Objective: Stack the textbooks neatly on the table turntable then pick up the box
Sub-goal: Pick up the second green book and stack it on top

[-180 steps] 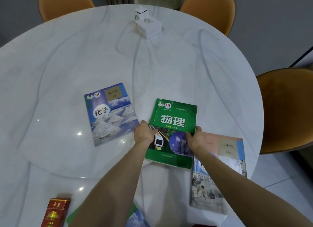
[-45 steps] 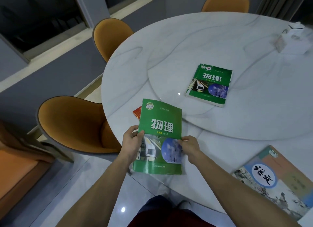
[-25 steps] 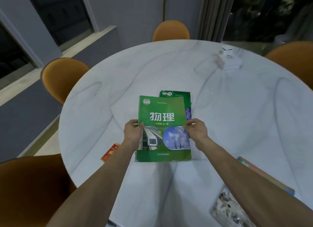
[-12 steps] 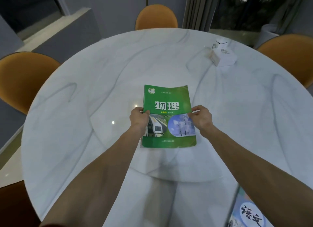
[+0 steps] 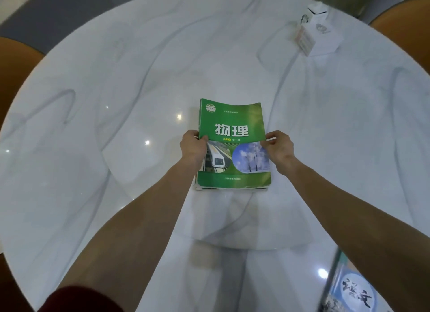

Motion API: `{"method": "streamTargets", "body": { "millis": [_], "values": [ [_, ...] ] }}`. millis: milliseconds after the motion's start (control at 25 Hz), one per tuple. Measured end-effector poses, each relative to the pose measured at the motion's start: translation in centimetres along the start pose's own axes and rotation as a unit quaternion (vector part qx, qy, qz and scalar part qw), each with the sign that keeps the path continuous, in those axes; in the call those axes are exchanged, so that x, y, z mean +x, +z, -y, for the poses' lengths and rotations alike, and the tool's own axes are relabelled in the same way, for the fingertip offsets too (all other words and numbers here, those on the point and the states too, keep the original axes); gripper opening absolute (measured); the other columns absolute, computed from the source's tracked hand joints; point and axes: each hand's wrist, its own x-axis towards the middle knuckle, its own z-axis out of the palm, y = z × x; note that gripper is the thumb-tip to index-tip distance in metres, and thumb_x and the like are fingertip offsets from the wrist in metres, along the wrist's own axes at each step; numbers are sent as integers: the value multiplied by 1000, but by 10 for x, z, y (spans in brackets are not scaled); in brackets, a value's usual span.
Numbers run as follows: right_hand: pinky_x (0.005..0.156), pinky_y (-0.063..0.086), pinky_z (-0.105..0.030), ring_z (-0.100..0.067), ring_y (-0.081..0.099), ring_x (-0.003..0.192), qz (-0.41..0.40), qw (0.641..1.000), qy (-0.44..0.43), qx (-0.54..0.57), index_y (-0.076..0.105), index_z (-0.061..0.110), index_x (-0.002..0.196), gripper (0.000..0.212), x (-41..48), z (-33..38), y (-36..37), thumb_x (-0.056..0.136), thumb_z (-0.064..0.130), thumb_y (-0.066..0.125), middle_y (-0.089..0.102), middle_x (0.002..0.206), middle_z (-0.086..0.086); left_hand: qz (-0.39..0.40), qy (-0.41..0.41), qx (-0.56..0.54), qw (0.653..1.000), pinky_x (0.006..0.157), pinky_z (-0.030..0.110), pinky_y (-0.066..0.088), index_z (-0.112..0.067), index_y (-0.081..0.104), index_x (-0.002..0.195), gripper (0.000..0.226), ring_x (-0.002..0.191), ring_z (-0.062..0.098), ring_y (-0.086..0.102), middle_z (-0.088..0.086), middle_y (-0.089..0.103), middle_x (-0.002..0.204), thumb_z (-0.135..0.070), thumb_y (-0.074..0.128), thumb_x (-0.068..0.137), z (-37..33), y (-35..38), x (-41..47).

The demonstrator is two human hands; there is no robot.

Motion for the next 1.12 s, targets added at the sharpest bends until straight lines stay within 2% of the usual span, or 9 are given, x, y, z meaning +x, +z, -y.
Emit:
{"method": "streamTargets", "body": {
  "millis": [80,240,320,400,480,600,800,1000,1120],
  "values": [
    [51,41,-16,-17,56,66,4,1000,-4,-7,61,5,107,21,4,-4,5,85,7,61,59,77,-3,-2,8,15,1000,78,33,52,-2,56,115,27,91,29,62,18,65,113,-15,56,92,2,2,5],
    [54,43,-17,-21,56,73,-14,999,-11,-29,61,2,108,23,7,-12,10,87,9,59,62,90,-10,-8,62,91,994,74,28,48,-1,60,110,25,93,28,64,17,67,109,-15,58,90,7,3,6],
    [66,48,-23,-23,59,78,-20,998,-23,-59,61,1,111,25,8,-13,11,87,9,58,66,98,-15,-16,96,155,983,80,31,48,-1,63,107,23,96,30,62,19,65,110,-16,58,90,14,3,5],
    [85,49,-27,-30,64,94,-19,994,-39,-102,62,0,114,28,7,-13,12,88,8,57,68,110,-19,-18,115,194,974,88,36,49,-2,66,106,24,100,33,58,22,60,111,-17,57,90,20,1,4],
    [95,47,-30,-33,63,105,-20,991,-45,-121,63,-2,114,29,5,-13,14,88,6,55,68,114,-21,-9,120,203,972,88,38,50,-3,67,106,24,98,33,59,22,61,110,-18,57,90,22,-1,4],
    [96,49,-34,-36,63,104,-26,991,-42,-126,66,-3,111,27,2,-12,16,87,5,55,69,111,-23,3,116,206,972,85,38,51,-3,67,104,24,96,33,61,21,65,107,-18,58,90,21,-3,2],
    [92,51,-31,-36,65,101,-33,991,-25,-128,69,-1,108,27,2,-11,12,85,3,54,71,107,-22,4,109,200,974,88,40,51,-1,66,106,25,96,33,62,20,64,109,-17,57,90,23,1,-1],
    [92,52,-35,-38,64,101,-34,991,-34,-127,68,-5,106,26,1,-10,13,85,0,53,70,106,-26,2,100,206,973,91,38,50,0,64,109,26,99,33,59,22,56,114,-17,52,93,25,5,-1],
    [86,50,-31,-39,65,97,-33,988,-33,-144,69,-5,102,24,1,-11,13,84,0,53,70,103,-27,8,98,212,972,94,38,47,0,61,112,26,103,34,56,20,51,117,-17,50,95,26,6,0]
  ]
}}
